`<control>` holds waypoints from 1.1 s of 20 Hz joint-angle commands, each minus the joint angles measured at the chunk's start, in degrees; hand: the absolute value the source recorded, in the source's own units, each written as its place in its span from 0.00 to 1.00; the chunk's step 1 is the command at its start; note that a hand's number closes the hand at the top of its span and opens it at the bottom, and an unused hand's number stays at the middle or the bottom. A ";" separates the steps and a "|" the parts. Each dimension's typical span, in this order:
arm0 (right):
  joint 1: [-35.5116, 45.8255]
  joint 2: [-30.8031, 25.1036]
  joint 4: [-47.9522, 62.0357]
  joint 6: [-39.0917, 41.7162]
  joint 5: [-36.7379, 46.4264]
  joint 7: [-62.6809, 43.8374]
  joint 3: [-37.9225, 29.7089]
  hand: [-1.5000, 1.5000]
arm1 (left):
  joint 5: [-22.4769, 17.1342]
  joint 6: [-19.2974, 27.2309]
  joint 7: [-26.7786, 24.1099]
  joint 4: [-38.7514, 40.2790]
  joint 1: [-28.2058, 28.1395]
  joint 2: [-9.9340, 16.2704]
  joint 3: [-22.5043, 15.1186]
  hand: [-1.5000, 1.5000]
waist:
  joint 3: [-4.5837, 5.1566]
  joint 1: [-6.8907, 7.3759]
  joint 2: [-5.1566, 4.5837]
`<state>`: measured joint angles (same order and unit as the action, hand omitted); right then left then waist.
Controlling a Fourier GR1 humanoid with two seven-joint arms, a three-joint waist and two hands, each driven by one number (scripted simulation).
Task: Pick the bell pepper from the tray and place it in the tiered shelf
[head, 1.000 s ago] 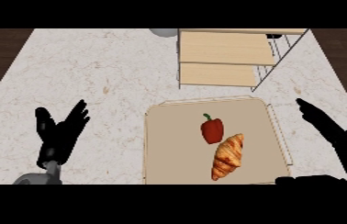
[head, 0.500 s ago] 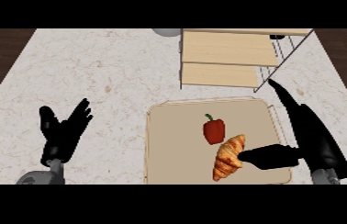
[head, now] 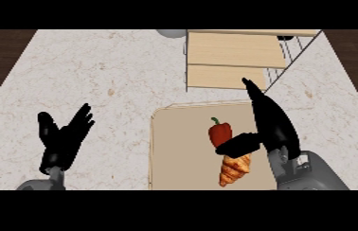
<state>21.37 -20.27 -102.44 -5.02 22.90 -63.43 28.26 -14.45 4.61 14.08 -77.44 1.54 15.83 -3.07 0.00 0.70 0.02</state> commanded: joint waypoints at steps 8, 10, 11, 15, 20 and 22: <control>-0.57 6.26 6.44 3.35 8.82 -8.63 1.26 0.00 | 0.29 -1.39 1.09 -0.95 -1.49 1.17 2.12 0.50 | 0.02 -0.56 0.02; -1.77 6.37 6.47 4.54 8.99 -7.60 0.80 0.00 | 1.13 0.25 2.83 1.28 2.68 -1.13 1.17 0.50 | 0.02 -0.86 -0.03; -2.63 8.65 7.42 2.41 12.84 -8.05 3.22 0.00 | 0.97 -0.77 0.68 0.32 0.26 -0.48 1.90 0.50 | 0.02 -0.63 0.01; -1.46 12.03 11.50 2.70 15.15 -6.34 1.27 0.00 | 0.51 -2.63 0.47 3.18 2.65 0.45 3.76 0.50 | 0.02 -0.63 -0.05; -5.29 13.83 11.62 3.51 18.25 -4.83 1.16 0.00 | 2.56 0.28 2.29 0.83 1.54 -2.51 2.03 0.50 | 0.00 -0.74 0.03; -2.72 14.52 21.56 1.17 18.78 0.61 -1.94 0.00 | 2.00 -1.69 1.92 1.09 1.12 -1.06 2.72 0.50 | -0.01 -0.34 -0.12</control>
<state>18.54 -6.90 -88.16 -2.15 39.95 -62.28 28.28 -12.71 3.32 15.31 -76.40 2.80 14.69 -0.55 0.00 0.17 0.02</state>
